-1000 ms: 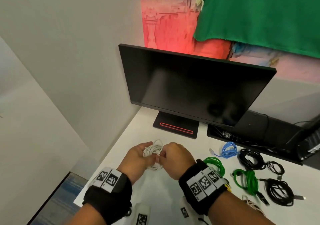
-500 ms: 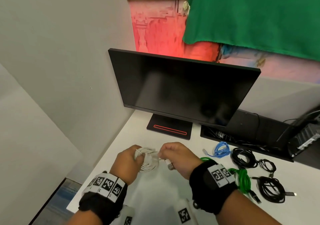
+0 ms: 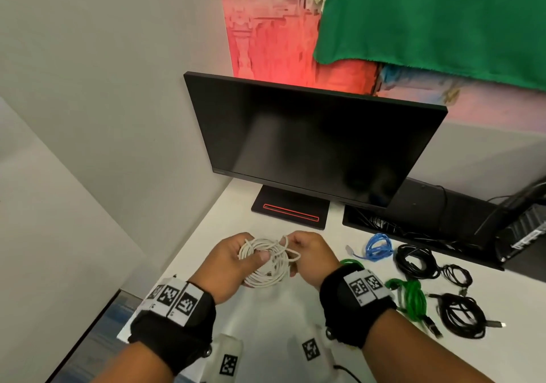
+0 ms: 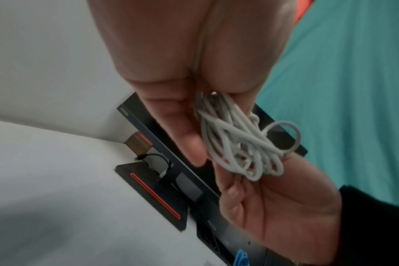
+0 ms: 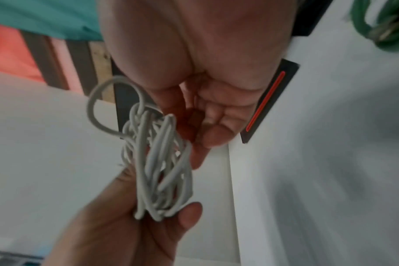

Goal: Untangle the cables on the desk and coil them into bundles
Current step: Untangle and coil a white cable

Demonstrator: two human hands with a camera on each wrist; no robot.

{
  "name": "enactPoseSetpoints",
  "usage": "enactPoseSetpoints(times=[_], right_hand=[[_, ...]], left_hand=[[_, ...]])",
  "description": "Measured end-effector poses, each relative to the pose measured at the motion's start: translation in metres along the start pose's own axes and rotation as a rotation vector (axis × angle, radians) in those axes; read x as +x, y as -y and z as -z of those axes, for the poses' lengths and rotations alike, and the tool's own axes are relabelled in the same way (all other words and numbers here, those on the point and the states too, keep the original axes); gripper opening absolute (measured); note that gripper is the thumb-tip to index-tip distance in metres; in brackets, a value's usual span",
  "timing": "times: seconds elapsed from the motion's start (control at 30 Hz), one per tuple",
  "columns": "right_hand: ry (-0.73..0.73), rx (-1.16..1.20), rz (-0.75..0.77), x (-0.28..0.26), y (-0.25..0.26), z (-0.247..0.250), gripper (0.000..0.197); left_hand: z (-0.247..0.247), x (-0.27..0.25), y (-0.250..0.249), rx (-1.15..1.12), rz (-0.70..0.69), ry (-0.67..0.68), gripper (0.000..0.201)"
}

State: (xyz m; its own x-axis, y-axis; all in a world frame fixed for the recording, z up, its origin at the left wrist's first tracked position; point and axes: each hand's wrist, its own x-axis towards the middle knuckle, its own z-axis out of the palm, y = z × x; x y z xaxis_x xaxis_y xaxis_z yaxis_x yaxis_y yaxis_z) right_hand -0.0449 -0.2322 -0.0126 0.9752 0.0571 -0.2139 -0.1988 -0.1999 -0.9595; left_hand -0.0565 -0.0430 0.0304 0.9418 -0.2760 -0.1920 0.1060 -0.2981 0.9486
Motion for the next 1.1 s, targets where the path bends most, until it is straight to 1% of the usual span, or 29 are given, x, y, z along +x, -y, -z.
enactPoseSetpoints(times=[0.1,0.13,0.2,0.27,0.37,0.4,0.47,0.53,0.57,0.6,0.63,0.67,0.7,0.73,0.77,0.8,0.83,0.9,0.97,1.0,1.03,1.1], right_hand=[[0.160,0.321,-0.149,-0.007,0.004,-0.005,0.020],[0.195,0.397,-0.178,-0.009,0.005,-0.005,0.019],[0.257,0.502,-0.226,-0.012,0.004,-0.003,0.023],[0.338,0.578,-0.278,-0.014,0.004,-0.002,0.035],[0.399,0.627,-0.329,-0.016,0.007,-0.002,0.056],[0.395,0.618,-0.325,-0.016,0.009,-0.003,0.058],[0.375,0.566,-0.287,-0.016,0.012,-0.004,0.050],[0.352,0.512,-0.246,-0.016,0.013,-0.003,0.035],[0.339,0.488,-0.240,-0.016,0.013,-0.002,0.030],[0.329,0.462,-0.248,-0.016,0.011,-0.001,0.029],[0.326,0.424,-0.261,-0.016,0.009,-0.001,0.029],[0.324,0.372,-0.268,-0.017,0.009,-0.002,0.030],[0.322,0.313,-0.264,-0.019,0.007,-0.003,0.031],[0.320,0.257,-0.244,-0.019,0.006,-0.004,0.032],[0.312,0.207,-0.218,-0.018,0.006,-0.004,0.032],[0.303,0.152,-0.194,-0.018,0.008,-0.005,0.031],[0.302,0.095,-0.173,-0.017,0.010,-0.006,0.030],[0.304,0.008,-0.142,-0.016,0.014,-0.008,0.030],[0.283,0.018,-0.138,-0.016,0.016,-0.008,0.032],[0.268,0.038,-0.144,-0.016,0.016,-0.008,0.035],[0.258,0.042,-0.147,-0.015,0.016,-0.008,0.037],[0.254,-0.028,-0.128,-0.015,0.016,-0.009,0.032]], left_hand=[[-0.004,0.000,0.008,0.067,-0.003,-0.078,0.012],[-0.004,0.001,0.012,0.118,-0.015,-0.107,0.012],[-0.007,0.000,0.017,0.205,-0.019,-0.140,0.014],[-0.011,0.000,0.020,0.184,0.013,-0.175,0.018],[-0.014,0.002,0.021,0.136,0.052,-0.303,0.022],[-0.013,0.003,0.020,0.158,0.054,-0.333,0.022],[-0.010,0.005,0.019,0.233,0.056,-0.354,0.021],[-0.008,0.005,0.020,0.266,0.073,-0.342,0.021],[-0.007,0.004,0.021,0.301,0.066,-0.333,0.021],[-0.006,0.001,0.022,0.366,0.032,-0.314,0.029],[-0.004,-0.002,0.022,0.456,-0.034,-0.263,0.046],[-0.003,-0.004,0.023,0.554,-0.118,-0.180,0.064],[-0.004,-0.006,0.022,0.652,-0.198,-0.089,0.074],[-0.004,-0.007,0.018,0.739,-0.266,-0.006,0.074],[-0.005,-0.007,0.014,0.794,-0.296,0.055,0.068],[-0.006,-0.006,0.010,0.806,-0.286,0.082,0.058],[-0.006,-0.006,0.007,0.783,-0.257,0.082,0.049],[-0.005,-0.006,0.003,0.712,-0.200,0.033,0.035],[-0.004,-0.005,0.001,0.639,-0.163,-0.025,0.021],[-0.005,-0.005,0.001,0.588,-0.138,-0.039,0.017],[-0.005,-0.004,0.002,0.540,-0.111,-0.045,0.017],[-0.008,-0.004,0.005,0.480,-0.055,-0.058,0.019]])
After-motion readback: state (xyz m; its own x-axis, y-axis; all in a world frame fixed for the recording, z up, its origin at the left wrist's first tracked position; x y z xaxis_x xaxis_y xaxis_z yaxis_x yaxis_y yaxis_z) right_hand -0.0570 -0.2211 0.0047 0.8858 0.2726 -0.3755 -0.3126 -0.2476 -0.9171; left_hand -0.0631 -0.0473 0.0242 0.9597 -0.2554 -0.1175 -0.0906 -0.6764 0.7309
